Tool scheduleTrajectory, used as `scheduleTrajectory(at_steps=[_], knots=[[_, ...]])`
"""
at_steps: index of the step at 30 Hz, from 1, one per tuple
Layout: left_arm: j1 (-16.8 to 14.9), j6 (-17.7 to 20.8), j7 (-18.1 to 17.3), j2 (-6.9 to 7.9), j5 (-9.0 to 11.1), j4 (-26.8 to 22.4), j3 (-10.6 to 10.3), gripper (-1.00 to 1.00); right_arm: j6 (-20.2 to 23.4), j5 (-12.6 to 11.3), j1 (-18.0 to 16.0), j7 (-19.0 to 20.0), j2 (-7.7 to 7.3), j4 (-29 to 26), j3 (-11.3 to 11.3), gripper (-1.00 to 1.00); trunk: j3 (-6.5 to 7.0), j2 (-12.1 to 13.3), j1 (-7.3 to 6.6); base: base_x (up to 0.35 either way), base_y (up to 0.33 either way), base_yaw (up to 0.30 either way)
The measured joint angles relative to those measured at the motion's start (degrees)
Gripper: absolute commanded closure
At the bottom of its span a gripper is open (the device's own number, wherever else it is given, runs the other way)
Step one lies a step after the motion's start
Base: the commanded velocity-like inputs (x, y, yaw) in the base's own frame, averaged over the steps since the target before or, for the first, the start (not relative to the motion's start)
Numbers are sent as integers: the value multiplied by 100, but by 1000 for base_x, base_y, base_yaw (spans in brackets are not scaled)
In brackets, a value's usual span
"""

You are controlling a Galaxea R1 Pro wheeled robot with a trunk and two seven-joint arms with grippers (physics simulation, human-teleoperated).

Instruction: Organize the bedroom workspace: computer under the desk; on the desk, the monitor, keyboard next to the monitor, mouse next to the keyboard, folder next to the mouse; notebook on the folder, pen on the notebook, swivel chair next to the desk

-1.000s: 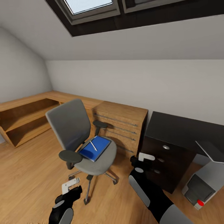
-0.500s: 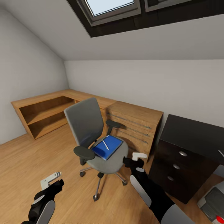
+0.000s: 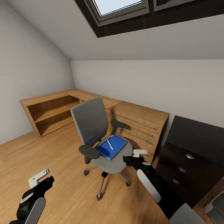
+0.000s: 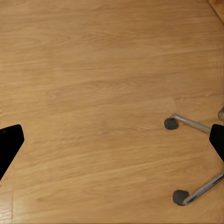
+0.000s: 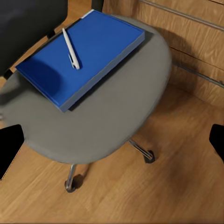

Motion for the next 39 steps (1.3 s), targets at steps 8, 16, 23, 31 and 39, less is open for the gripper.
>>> scheduleTrajectory(at_steps=[8,16,23,31,39], knots=[[-1,4,1,-19,5,-21,-38,-100,7,-59,1,0,-11,-35,-10,-100,-7,0,-1,59,-52,118],[-1,13,1,-23,-2,33,-66,-100,-25,-68,1,8,-14,-26,-4,-100,-8,0,-3,189,-1,133],[0,13,1,-27,5,38,-106,-100,-29,-63,1,9,-10,-17,5,-100,-8,0,-1,63,0,94],[0,13,-7,-27,4,43,-168,-100,-31,-69,6,17,-9,-2,10,-100,-8,0,-3,274,0,253],[-1,12,-12,-30,-7,47,-303,-100,-37,-28,10,25,-18,24,27,-100,-8,0,-1,163,0,43]])
